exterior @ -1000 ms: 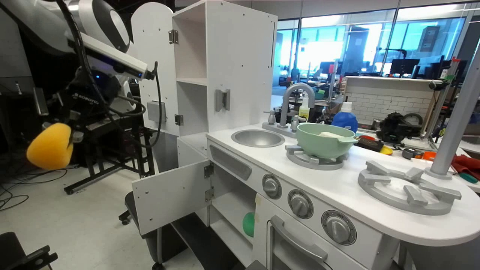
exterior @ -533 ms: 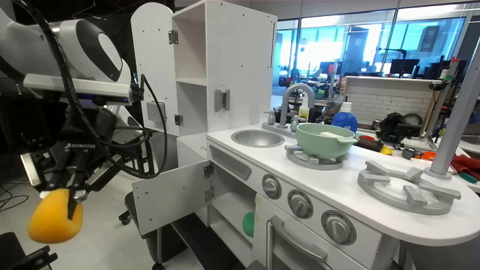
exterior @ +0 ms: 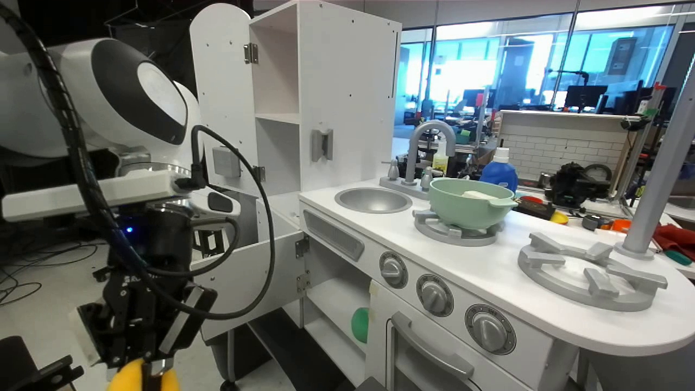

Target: Open the bottom cabinet and put the green and yellow balls in the cabinet

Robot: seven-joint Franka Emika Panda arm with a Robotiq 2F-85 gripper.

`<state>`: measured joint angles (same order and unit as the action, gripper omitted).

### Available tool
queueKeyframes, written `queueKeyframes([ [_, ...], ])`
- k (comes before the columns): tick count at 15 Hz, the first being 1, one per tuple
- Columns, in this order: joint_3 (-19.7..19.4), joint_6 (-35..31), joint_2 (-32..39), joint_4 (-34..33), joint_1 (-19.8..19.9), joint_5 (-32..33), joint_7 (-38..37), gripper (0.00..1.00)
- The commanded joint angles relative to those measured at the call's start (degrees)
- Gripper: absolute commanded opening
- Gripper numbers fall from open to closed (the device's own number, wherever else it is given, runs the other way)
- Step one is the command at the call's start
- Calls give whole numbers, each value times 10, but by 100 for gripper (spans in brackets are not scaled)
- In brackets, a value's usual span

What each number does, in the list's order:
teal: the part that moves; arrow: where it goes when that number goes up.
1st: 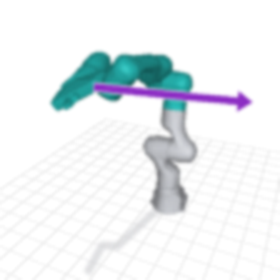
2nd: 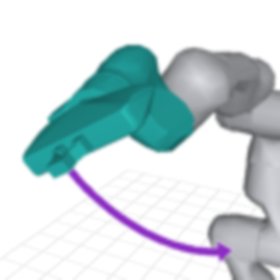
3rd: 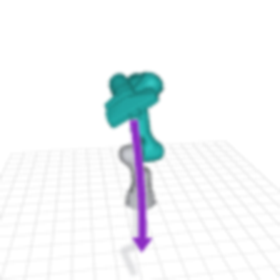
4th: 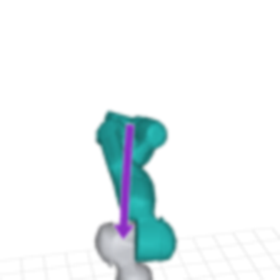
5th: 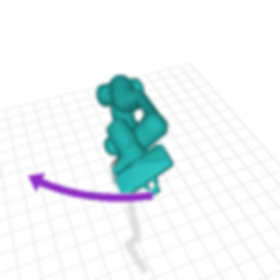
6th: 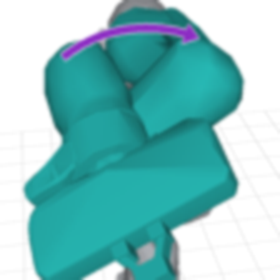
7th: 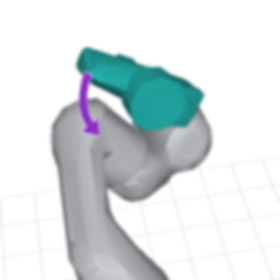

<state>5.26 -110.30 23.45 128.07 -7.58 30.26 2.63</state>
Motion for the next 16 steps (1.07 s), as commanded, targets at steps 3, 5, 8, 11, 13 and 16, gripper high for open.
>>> queueKeyframes([
  [3,-36,-136,25,-28,-13,42,-121,5],
  [5,-48,-192,52,-46,-26,73,-178,5],
  [8,-77,-264,98,-80,-58,143,-285,5],
  [11,-109,-309,151,-123,-91,210,-389,5],
  [13,-127,-328,192,-153,-108,252,-455,5],
  [16,-141,-359,239,-190,-118,314,-546,5],
])
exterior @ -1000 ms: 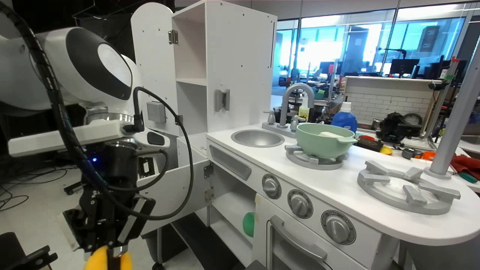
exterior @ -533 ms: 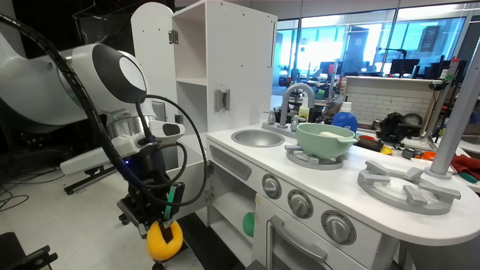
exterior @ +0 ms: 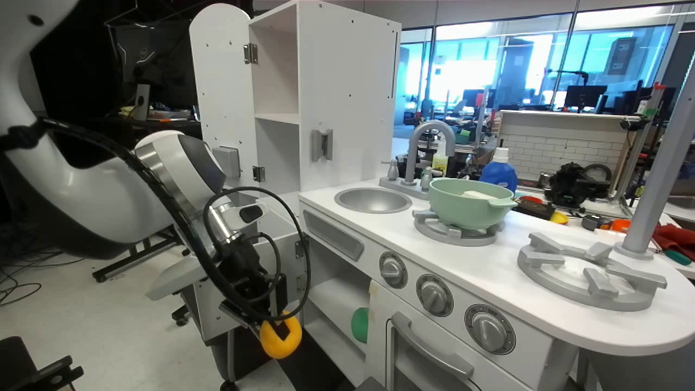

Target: Open the bottom cabinet and put the green and yellow balls in the cabinet

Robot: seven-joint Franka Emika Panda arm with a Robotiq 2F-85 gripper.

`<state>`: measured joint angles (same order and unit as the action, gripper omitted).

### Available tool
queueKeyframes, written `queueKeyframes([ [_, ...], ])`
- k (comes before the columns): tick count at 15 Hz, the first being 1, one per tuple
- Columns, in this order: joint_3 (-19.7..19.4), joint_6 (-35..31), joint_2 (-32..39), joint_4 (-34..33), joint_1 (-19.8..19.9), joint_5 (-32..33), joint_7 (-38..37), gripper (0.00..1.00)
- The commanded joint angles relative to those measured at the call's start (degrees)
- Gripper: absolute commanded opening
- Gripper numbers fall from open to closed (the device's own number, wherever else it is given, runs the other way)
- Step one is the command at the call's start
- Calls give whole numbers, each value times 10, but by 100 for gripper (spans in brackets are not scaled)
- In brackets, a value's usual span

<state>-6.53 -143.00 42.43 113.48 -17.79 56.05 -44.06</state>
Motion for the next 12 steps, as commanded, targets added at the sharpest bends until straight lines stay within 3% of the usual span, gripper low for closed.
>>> queueKeyframes([
  [1,-25,-39,67,-59,-16,76,-107,5],
  [6,-22,-53,136,-144,-5,165,-212,5],
  [12,-9,-50,198,-263,22,235,-225,5],
])
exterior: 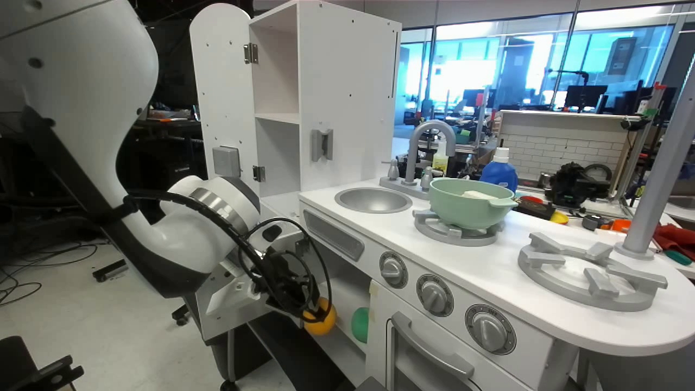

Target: Open the bottom cabinet and put the green and yellow balls in the cabinet

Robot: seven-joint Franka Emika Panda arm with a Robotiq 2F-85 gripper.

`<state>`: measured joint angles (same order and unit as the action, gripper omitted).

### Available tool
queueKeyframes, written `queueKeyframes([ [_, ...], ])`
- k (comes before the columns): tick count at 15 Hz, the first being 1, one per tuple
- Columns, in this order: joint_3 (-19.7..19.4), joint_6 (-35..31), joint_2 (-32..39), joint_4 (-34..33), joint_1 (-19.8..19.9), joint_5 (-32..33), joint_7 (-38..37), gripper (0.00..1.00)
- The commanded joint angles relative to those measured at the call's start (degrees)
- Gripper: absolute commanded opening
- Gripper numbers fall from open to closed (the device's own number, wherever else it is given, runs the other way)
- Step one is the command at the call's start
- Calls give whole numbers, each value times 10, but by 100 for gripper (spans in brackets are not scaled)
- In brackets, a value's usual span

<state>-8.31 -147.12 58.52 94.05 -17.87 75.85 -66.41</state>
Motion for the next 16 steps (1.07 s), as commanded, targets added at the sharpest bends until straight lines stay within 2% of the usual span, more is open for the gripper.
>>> queueKeyframes([
  [1,9,-10,48,-89,27,46,1,5],
  [8,15,-17,110,-199,67,94,23,5],
  [9,17,-18,120,-211,71,96,23,34],
  [10,19,-16,125,-218,72,98,25,44],
  [16,20,-16,149,-249,74,93,31,86],
])
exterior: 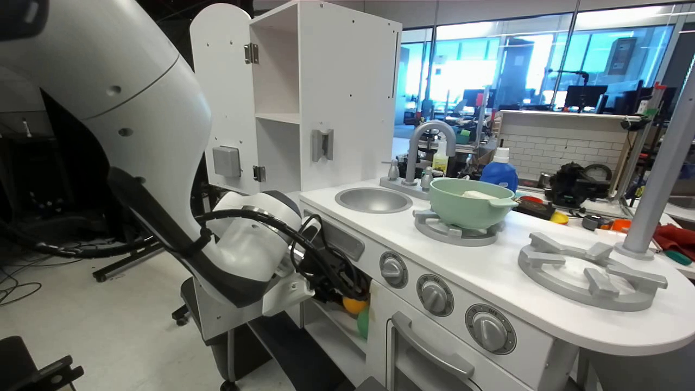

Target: Open the bottom cabinet and put the green and yellow balls in the cabinet

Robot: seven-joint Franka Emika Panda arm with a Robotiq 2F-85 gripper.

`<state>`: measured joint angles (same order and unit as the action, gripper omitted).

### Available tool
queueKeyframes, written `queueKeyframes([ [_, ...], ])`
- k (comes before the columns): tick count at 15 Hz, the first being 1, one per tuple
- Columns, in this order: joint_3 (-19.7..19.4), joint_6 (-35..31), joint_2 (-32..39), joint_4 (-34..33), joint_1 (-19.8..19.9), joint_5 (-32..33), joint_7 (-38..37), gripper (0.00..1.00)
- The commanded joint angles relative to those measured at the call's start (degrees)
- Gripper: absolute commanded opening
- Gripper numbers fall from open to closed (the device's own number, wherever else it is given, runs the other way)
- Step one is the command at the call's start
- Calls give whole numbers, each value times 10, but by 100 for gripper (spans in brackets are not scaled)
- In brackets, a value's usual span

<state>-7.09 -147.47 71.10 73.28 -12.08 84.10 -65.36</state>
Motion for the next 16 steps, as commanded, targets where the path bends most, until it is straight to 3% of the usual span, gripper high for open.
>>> queueKeyframes([
  [1,8,-11,23,-42,16,9,22,94],
  [3,8,-11,25,-47,16,8,23,100],
  [11,11,-29,3,-28,7,17,13,100],
  [15,13,-67,-45,24,1,6,26,100],
  [16,25,-72,-61,45,9,-13,60,100],
])
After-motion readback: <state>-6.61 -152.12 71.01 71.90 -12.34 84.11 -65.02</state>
